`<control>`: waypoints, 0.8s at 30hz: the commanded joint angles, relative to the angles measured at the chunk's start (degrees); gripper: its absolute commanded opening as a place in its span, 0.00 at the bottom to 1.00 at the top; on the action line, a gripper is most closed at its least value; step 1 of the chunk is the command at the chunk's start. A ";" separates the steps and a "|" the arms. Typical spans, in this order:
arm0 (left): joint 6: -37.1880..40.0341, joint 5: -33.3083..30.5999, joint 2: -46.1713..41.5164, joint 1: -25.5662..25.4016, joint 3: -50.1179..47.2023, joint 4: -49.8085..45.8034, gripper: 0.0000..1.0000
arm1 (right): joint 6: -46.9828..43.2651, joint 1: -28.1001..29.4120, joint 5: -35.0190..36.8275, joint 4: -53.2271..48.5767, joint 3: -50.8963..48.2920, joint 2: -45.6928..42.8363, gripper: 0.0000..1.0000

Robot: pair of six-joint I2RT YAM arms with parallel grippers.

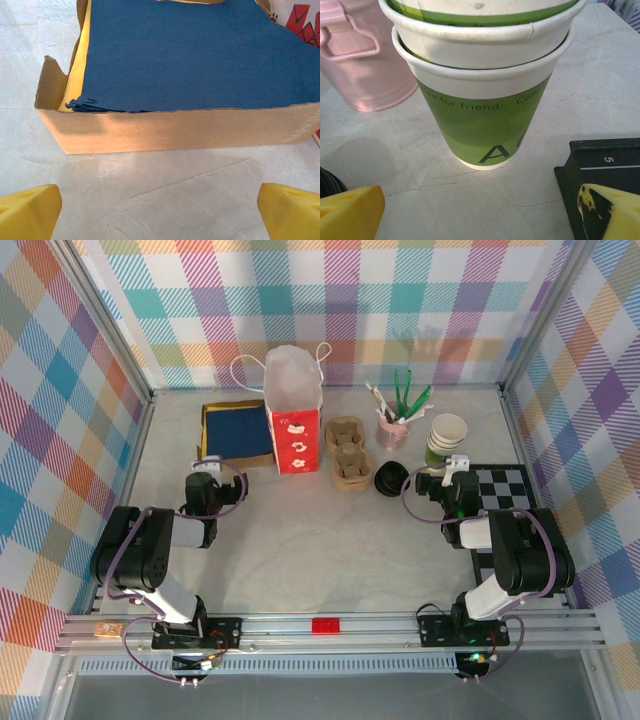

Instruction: Pack the takeout coffee

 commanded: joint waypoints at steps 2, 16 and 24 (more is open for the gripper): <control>-0.39 0.47 -1.07 0.04 0.16 0.51 1.00 | 0.43 -0.40 -0.44 0.75 0.98 -1.12 0.99; -0.35 0.37 -1.05 0.07 0.25 0.36 1.00 | 0.49 -0.39 -0.44 0.66 0.99 -1.10 0.99; -3.20 -13.19 -10.65 -1.90 2.34 -11.32 1.00 | -2.91 1.16 -4.92 -21.85 5.99 -17.53 0.99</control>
